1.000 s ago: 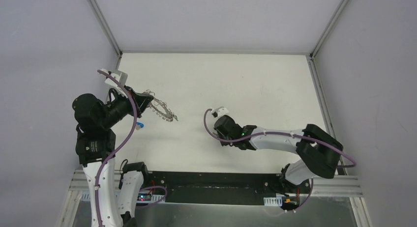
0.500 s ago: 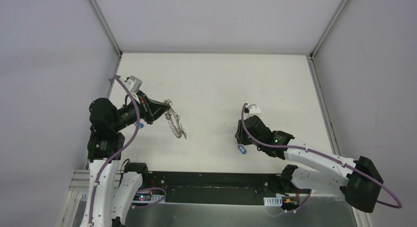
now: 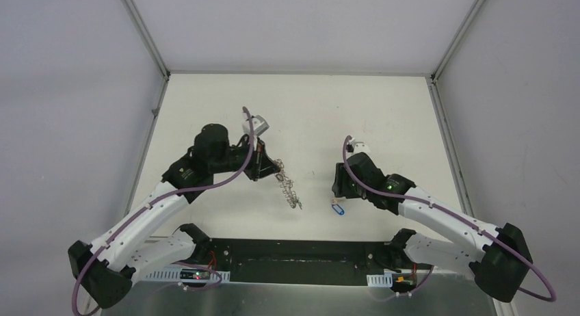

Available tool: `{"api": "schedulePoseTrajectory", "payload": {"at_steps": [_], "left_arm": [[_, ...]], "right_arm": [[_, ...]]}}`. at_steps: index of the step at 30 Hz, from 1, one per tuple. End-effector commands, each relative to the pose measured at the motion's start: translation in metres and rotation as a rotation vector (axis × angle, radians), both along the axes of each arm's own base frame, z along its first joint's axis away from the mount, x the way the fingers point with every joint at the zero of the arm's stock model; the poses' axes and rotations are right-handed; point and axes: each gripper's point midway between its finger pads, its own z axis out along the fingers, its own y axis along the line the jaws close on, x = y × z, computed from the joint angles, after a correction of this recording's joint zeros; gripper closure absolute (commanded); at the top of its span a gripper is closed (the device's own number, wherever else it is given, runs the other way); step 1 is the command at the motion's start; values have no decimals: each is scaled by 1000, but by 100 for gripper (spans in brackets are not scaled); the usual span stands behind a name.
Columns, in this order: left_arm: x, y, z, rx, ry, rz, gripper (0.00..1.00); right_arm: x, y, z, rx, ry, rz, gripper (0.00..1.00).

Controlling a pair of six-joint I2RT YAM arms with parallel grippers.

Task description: Put the keys on the keyring

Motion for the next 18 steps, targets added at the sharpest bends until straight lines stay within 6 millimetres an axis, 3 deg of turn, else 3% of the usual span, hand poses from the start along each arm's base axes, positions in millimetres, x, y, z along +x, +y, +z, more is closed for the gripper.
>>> {"api": "schedulePoseTrajectory", "payload": {"at_steps": [1, 10, 18], "left_arm": [[10, -27, 3, 23, -110, -10, 100], [5, -47, -23, 65, -85, -16, 100], [-17, -46, -53, 99, -110, -125, 100]], "right_arm": [[-6, 5, 16, 72, 83, 39, 49], [-24, 25, 9, 423, 388, 122, 48], [-29, 19, 4, 519, 464, 128, 48]]}}
